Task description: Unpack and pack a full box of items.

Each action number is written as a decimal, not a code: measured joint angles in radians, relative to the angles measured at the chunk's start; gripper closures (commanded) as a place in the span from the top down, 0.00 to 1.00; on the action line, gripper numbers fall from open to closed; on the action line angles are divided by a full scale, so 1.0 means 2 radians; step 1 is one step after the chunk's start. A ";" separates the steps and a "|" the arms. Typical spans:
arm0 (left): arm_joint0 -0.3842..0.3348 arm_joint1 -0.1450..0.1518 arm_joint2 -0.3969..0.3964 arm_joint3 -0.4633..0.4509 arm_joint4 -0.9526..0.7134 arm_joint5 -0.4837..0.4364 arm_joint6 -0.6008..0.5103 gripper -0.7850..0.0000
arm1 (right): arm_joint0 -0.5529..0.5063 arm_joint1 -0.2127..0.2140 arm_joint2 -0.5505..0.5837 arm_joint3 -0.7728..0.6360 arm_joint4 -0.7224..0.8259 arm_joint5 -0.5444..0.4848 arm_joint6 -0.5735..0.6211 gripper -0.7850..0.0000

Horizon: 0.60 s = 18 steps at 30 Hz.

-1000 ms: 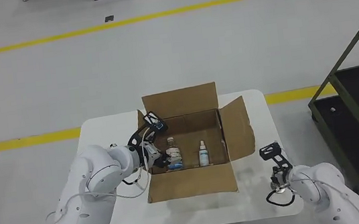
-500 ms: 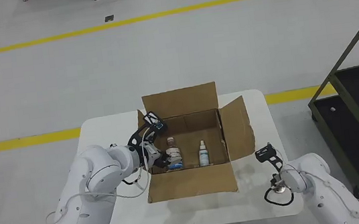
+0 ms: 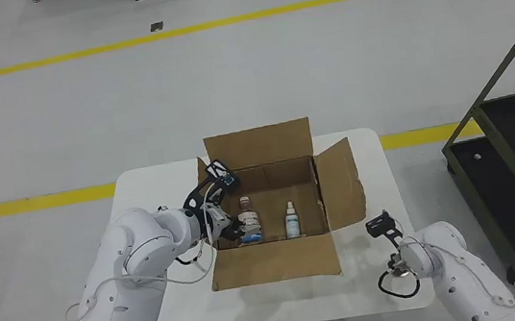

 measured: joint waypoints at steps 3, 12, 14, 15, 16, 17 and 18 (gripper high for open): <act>0.000 0.000 0.000 0.000 0.000 0.000 0.000 1.00 | 0.000 0.000 -0.001 0.003 -0.001 -0.001 -0.001 0.38; 0.000 0.000 0.000 0.000 0.000 0.000 0.000 1.00 | -0.007 0.000 0.001 0.004 0.000 -0.007 -0.017 0.38; 0.000 0.000 0.000 0.000 0.000 0.000 0.000 1.00 | -0.009 0.000 0.002 0.003 0.000 -0.008 -0.020 0.38; 0.000 0.000 0.000 0.000 0.000 0.000 0.000 1.00 | -0.011 0.000 0.003 0.003 0.000 -0.008 -0.021 0.38; 0.000 0.000 0.000 0.000 0.000 0.000 0.000 1.00 | -0.011 0.000 0.003 0.003 0.000 -0.009 -0.021 0.38; 0.000 0.000 0.000 0.000 0.000 0.000 0.000 1.00 | -0.012 0.000 0.003 0.003 0.000 -0.009 -0.021 0.38; 0.000 0.000 0.000 0.000 0.000 0.000 0.000 1.00 | -0.013 0.000 0.004 0.003 0.000 -0.010 -0.022 0.38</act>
